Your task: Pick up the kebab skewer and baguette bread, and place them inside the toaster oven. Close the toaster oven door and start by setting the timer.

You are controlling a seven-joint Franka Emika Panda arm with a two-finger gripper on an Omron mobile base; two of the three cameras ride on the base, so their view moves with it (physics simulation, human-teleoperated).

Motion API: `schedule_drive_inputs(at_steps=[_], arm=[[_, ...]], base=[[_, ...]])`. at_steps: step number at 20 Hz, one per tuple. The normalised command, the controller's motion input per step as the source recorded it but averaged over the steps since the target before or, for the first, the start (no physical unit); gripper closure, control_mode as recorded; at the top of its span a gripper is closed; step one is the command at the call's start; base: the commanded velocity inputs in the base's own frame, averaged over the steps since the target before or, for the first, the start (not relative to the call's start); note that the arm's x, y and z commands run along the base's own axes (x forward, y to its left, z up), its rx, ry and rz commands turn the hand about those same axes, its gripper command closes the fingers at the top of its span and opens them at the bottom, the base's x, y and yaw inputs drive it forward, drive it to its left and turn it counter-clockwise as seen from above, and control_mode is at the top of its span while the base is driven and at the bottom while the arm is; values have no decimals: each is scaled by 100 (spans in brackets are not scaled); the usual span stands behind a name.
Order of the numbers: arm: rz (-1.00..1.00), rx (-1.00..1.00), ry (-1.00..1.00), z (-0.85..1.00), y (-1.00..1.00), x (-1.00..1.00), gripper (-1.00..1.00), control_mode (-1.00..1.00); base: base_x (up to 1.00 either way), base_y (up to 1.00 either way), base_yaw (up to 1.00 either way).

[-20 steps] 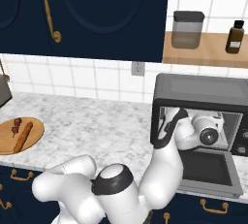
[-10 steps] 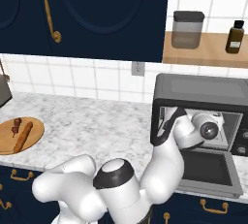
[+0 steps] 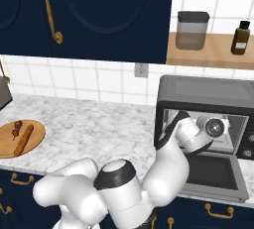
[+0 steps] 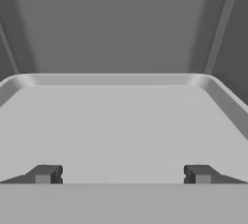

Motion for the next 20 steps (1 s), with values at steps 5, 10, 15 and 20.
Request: schedule_drive_inputs(at_steps=[5,10,15,20], arm=[[2,0,7,-72,-11,-57,-100,-100],[2,0,13,-72,-11,-64,-100,-100],[1,0,16,-66,-10,-66,-100,-100],[1,0,15,-65,-7,-66,-100,-100]], base=[[0,0,0],[0,0,0],[0,0,0],[0,0,0]])
